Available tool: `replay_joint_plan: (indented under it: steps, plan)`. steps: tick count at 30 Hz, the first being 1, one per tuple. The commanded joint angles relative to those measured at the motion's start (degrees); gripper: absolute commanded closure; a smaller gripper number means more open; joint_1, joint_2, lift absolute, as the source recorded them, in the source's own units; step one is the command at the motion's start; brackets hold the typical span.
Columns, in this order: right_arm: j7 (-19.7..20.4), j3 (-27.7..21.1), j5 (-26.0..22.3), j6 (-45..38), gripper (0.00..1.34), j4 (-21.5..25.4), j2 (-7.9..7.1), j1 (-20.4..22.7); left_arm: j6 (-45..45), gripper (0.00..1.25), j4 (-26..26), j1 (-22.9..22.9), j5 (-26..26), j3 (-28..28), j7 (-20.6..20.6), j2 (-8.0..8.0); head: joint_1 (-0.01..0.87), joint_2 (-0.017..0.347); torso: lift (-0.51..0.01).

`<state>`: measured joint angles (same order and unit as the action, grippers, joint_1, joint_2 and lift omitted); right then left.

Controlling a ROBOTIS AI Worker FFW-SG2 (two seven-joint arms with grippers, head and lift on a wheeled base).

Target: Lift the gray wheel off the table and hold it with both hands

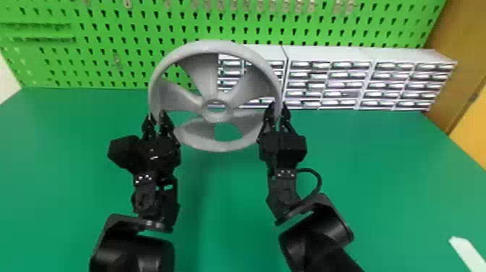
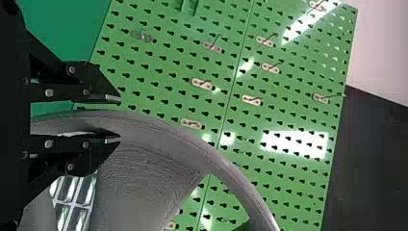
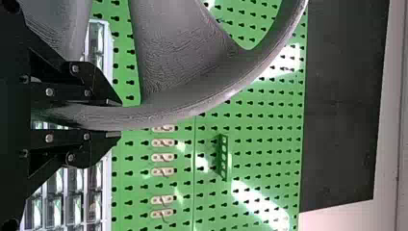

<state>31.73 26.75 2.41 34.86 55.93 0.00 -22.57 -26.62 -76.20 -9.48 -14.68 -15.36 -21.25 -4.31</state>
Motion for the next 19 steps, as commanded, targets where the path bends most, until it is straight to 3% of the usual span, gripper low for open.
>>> replay_joint_plan:
  steps: [1,19]
  plan:
    - [0.0,0.0,0.1,0.0,1.22,0.0,0.05,0.0,0.0,0.93,0.0,0.2,0.0,0.1,-2.7,0.0,0.711,0.015,-0.098]
    - [0.0,-0.1,0.1,0.0,1.22,0.1,0.05,-0.2,0.0,0.97,0.0,0.1,0.3,-0.1,-3.3,0.0,0.711,0.015,-0.098]
